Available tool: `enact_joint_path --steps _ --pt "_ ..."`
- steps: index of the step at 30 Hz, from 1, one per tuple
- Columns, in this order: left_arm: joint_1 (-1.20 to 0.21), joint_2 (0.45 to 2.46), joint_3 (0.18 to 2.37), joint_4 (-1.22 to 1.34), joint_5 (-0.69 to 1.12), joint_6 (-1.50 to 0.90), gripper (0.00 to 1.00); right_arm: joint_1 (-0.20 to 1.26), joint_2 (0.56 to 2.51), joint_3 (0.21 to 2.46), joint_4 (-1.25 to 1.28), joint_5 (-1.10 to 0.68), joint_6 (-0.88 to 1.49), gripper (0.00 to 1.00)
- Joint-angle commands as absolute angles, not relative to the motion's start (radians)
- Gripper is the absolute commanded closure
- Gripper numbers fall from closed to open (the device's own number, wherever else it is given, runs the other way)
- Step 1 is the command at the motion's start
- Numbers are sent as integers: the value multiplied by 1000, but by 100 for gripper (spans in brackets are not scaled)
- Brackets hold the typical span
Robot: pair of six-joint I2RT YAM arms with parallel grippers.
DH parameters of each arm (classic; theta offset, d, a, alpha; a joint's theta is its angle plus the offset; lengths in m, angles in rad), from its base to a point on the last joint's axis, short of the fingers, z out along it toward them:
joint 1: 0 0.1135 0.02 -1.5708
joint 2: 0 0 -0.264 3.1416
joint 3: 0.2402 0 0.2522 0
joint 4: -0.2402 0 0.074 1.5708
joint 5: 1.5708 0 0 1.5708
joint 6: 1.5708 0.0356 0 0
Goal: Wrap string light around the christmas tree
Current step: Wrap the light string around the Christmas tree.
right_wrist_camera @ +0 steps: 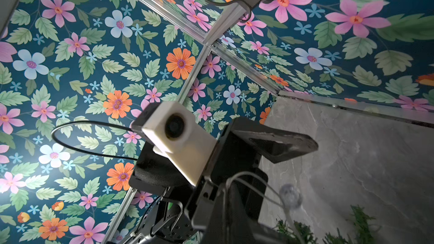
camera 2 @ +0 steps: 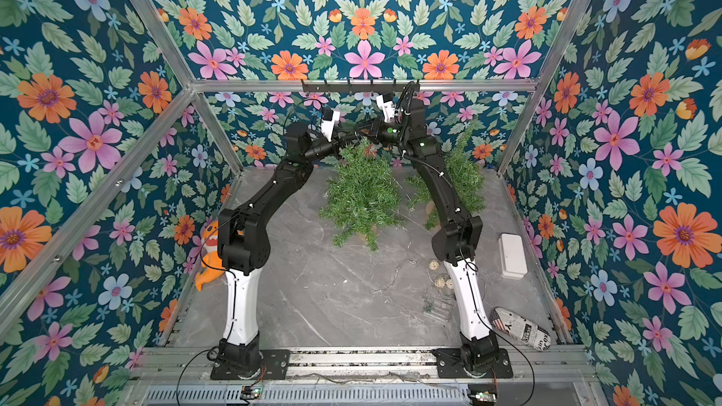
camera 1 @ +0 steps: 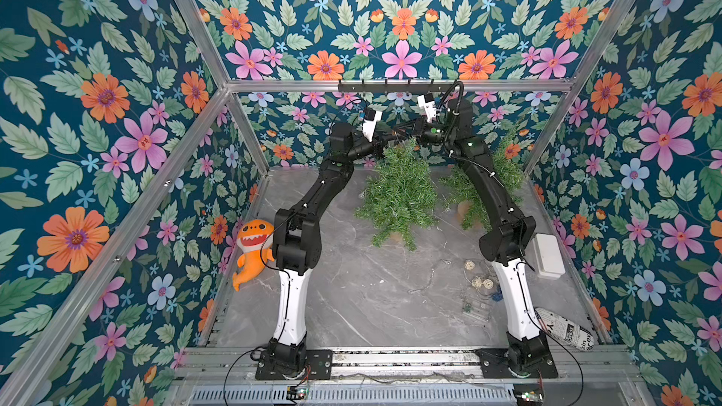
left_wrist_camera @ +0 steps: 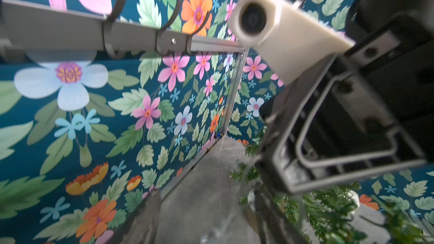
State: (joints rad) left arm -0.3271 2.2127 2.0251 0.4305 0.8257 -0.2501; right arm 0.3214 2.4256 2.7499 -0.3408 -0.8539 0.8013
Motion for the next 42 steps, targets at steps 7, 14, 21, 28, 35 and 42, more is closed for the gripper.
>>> enact_joint_path --steps 7,14,21,28,35,42 --pt "-287 2135 1990 526 721 -279 94 312 2346 2697 -314 -877 761 100" --pt "-270 2103 1973 455 645 -234 100 305 2338 2705 -355 -870 747 94" --pt "-245 2169 2141 323 562 -229 100 283 2188 2584 -576 -762 568 57" --pt "-266 2163 2087 344 647 -267 100 270 1805 2033 -557 -465 469 52" --pt "-266 2133 2049 274 626 -211 100 407 1452 1430 -459 -119 481 53" --pt "-267 2125 2041 247 630 -218 100 483 1347 1009 -261 85 660 66"
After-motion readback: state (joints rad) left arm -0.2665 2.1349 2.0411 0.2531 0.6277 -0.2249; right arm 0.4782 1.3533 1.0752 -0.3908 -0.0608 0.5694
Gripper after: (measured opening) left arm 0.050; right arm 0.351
